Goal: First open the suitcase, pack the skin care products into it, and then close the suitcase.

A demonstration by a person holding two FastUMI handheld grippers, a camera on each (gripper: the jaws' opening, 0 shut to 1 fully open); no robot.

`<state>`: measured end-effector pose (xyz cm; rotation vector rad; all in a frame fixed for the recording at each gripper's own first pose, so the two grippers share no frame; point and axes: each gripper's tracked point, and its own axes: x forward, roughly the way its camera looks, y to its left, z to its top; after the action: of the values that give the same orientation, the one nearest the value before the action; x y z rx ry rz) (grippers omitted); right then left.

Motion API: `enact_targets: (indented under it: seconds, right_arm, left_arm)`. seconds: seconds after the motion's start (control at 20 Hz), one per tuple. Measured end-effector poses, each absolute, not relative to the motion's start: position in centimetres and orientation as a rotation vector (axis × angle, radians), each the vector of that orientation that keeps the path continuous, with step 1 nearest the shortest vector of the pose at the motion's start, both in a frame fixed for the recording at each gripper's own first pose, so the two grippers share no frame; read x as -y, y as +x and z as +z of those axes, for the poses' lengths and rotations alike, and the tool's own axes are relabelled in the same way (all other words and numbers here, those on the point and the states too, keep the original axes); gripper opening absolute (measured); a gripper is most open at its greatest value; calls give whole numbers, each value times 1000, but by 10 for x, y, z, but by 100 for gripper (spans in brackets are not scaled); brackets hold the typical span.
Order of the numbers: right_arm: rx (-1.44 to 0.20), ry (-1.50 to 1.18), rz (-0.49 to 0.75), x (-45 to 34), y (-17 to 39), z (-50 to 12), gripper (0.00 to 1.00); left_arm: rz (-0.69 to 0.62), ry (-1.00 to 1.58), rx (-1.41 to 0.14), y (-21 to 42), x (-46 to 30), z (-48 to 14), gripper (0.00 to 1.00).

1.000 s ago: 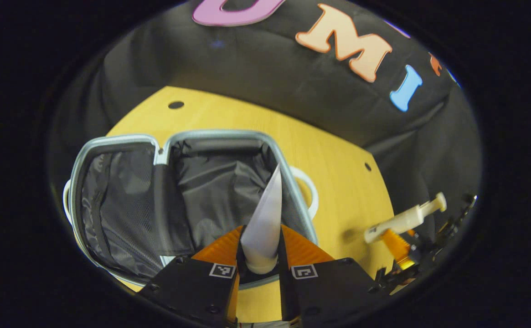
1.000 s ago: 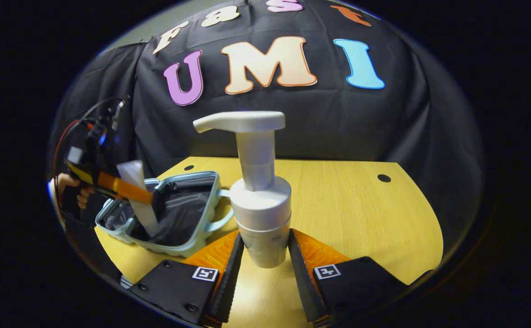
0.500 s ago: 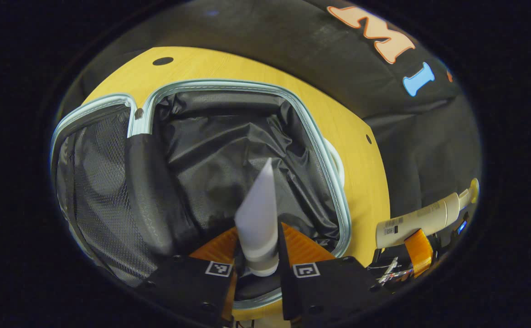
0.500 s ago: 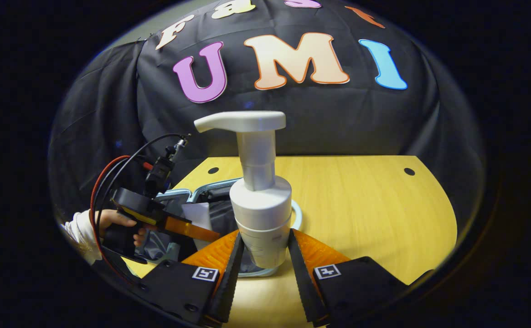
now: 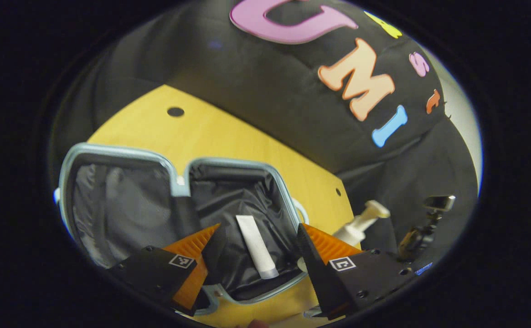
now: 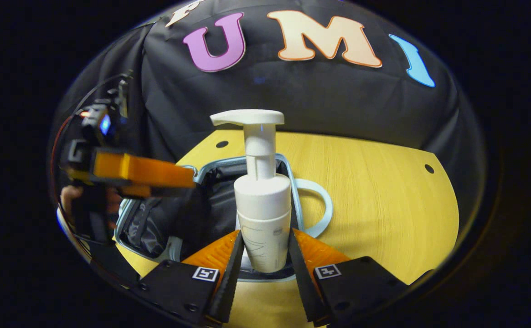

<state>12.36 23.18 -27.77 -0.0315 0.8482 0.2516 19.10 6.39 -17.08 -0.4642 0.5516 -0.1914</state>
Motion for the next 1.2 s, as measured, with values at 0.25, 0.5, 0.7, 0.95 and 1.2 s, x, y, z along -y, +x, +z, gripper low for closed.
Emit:
enact_targets:
  seconds: [0.25, 0.5, 0.7, 0.95, 1.2]
  right_arm:
    - [-906, -72, 238, -232, 131, -300, 59]
    - [-917, -82, 233, -239, 140, -317, 54]
    - [-899, -114, 252, -244, 137, -319, 51]
    - [-890, -132, 286, -250, 137, -326, 54]
    - [-782, -125, 332, -255, 138, -293, 58]
  left_arm:
    - [-24, -505, -402, 144, -162, -122, 92]
    - [204, -546, -324, 83, -270, -123, 92]
    - [347, -599, -329, 51, -334, -151, 91]
    - [400, -658, -373, 30, -368, -193, 92]
    - [363, -734, -445, 50, -368, -242, 92]
